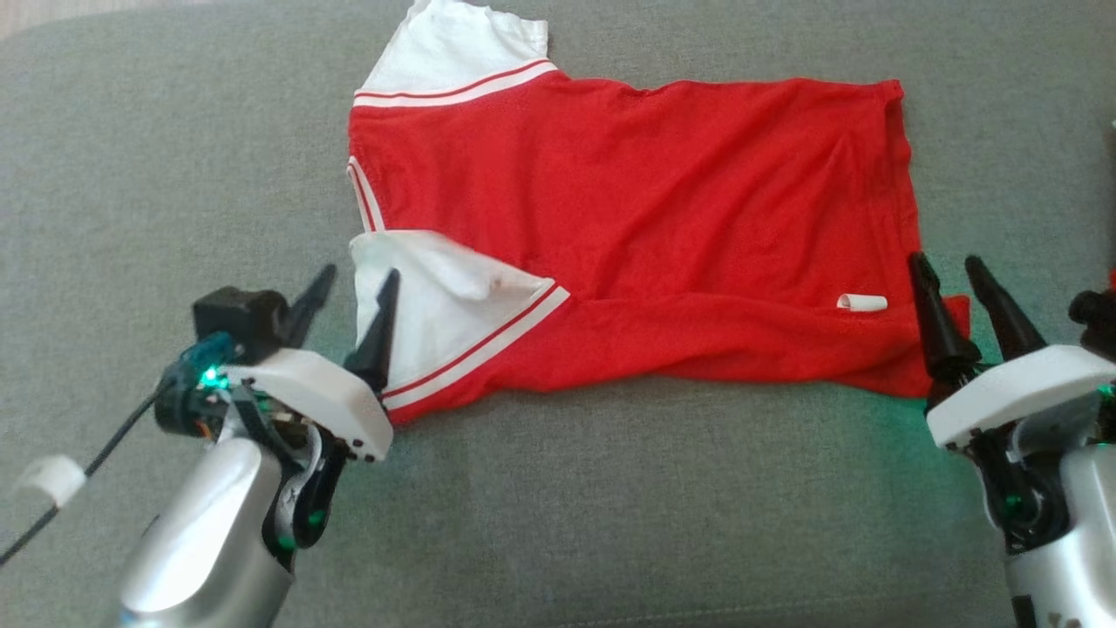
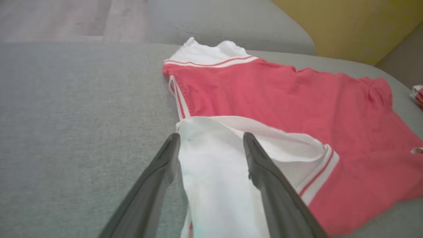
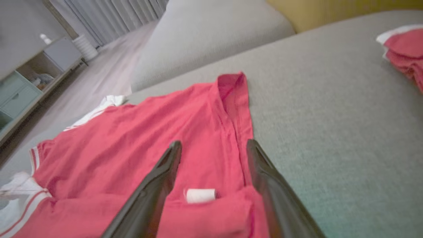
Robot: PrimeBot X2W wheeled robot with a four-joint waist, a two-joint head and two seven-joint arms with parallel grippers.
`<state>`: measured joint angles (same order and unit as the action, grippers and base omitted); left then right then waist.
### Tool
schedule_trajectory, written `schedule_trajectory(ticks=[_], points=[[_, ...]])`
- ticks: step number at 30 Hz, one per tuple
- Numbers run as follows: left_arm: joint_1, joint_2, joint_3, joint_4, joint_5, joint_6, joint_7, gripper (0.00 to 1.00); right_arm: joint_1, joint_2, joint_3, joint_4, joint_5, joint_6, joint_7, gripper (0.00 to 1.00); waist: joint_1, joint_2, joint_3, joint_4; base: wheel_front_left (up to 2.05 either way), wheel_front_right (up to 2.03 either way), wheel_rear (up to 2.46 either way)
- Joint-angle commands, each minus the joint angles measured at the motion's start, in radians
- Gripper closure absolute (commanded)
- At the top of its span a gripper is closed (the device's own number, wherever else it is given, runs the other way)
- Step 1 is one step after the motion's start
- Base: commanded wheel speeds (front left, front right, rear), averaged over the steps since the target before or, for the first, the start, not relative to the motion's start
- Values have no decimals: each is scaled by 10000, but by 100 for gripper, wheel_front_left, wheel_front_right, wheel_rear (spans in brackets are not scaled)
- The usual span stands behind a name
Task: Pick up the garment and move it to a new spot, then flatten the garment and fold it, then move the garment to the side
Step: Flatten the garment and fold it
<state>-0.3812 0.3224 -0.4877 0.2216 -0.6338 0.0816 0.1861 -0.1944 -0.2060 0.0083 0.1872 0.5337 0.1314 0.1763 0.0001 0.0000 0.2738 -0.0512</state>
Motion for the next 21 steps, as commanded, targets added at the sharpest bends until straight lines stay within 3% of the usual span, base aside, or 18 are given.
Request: schedule_trajectory(ticks=[1,4,5,8,13,21], points=[[-122,135,502,-370,324,317,-607,0,-140,-354,372,-448,-122,-7,-940,0,-1,0,-57,38,0,0,0],[176,69,750,-655,828,955,-1714,0,-67,-595,584,-745,-685,-7,-2226,0,-1,0,-166,85,0,0,0],[176,69,750,-655,828,955,-1714,0,-67,-595,584,-745,-685,-7,-2226,0,-1,0,-166,85,0,0,0],[511,82,958,-1030,1474,1646,-2867,0,107,-683,598,-1183,-1421,-7,-3096,0,-1,0,-290,141,0,0,0],[1120,131,1182,-1607,2220,2536,-3973,0,719,-319,509,-2080,-2288,-7,-3236,0,-1,0,-519,220,0,0,0],[2236,112,1159,-1676,2293,2849,-4224,0,2013,449,445,-2941,-2633,-7,-2698,0,-1,0,-744,254,0,0,0]])
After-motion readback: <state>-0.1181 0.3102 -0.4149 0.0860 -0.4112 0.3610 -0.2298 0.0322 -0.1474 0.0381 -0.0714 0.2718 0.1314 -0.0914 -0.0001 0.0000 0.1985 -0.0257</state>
